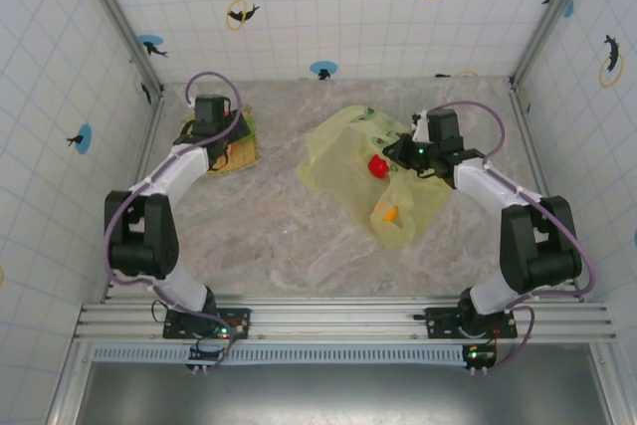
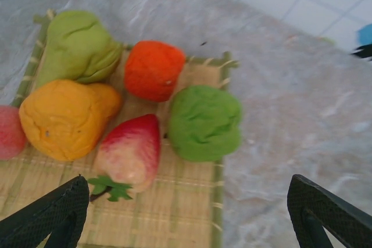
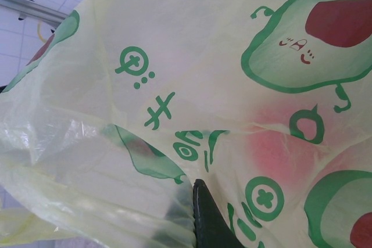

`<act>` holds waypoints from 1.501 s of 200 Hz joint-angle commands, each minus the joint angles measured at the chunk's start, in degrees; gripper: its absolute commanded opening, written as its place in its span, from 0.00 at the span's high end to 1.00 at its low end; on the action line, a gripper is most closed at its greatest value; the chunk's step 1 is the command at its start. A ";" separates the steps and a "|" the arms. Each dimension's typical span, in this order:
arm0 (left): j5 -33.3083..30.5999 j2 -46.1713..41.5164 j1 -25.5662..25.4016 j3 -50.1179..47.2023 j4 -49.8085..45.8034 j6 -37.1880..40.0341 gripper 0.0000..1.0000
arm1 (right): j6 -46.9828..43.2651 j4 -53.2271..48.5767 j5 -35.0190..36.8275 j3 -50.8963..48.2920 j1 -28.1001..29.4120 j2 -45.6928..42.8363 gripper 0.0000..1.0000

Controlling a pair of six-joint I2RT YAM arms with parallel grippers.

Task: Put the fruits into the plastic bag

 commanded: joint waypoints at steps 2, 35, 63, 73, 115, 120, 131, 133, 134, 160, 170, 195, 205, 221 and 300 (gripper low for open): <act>-2.58 2.99 1.12 1.90 -2.47 -0.19 0.11 | -0.83 1.21 -0.50 -1.18 -0.43 0.99 1.00; -1.82 6.29 2.55 1.01 -2.44 0.23 0.13 | -0.67 1.73 -0.94 -1.17 -0.57 1.76 1.00; -1.29 8.62 3.56 1.27 -1.85 0.67 0.15 | -0.29 2.33 -1.47 -0.91 -0.64 2.64 1.00; -0.72 9.59 3.93 1.61 -1.56 0.85 0.15 | -0.23 2.37 -1.53 -0.73 -0.61 2.82 1.00; 2.37 12.92 5.48 2.83 -0.94 0.88 0.19 | -0.29 2.35 -1.47 -0.53 -0.59 2.89 1.00; 2.70 13.25 5.48 3.03 -0.89 0.80 0.19 | -0.29 2.35 -1.47 -0.38 -0.58 2.98 1.00; 3.14 14.06 5.62 3.58 -0.85 1.01 0.21 | -0.29 2.34 -1.56 -0.27 -0.57 3.11 1.00; 3.15 14.22 5.63 3.68 -0.84 1.05 0.21 | -0.25 2.35 -1.56 -0.27 -0.57 3.14 1.00; 3.15 14.32 5.63 3.71 -0.89 1.05 0.21 | -0.23 2.35 -1.56 -0.27 -0.57 3.16 1.00; 3.42 16.03 5.72 4.75 -0.91 1.53 0.23 | -0.02 2.50 -1.60 -0.29 -0.59 3.27 1.00; 3.33 16.80 5.81 5.26 -1.19 1.55 0.23 | 0.01 2.52 -1.64 -0.23 -0.57 3.36 1.00; 3.32 17.86 6.10 6.10 -1.07 1.92 0.24 | 0.15 2.61 -1.69 -0.27 -0.56 3.37 1.00; 3.40 18.10 6.13 6.38 -0.88 1.94 0.25 | 0.15 2.59 -1.65 -0.20 -0.55 3.36 1.00; 3.76 18.70 6.16 6.97 -0.75 2.18 0.27 | 0.15 2.61 -1.66 -0.25 -0.52 3.50 1.00; 4.41 20.93 6.21 9.80 -1.09 3.06 0.36 | 0.32 2.61 -1.56 -0.30 -0.22 3.37 1.00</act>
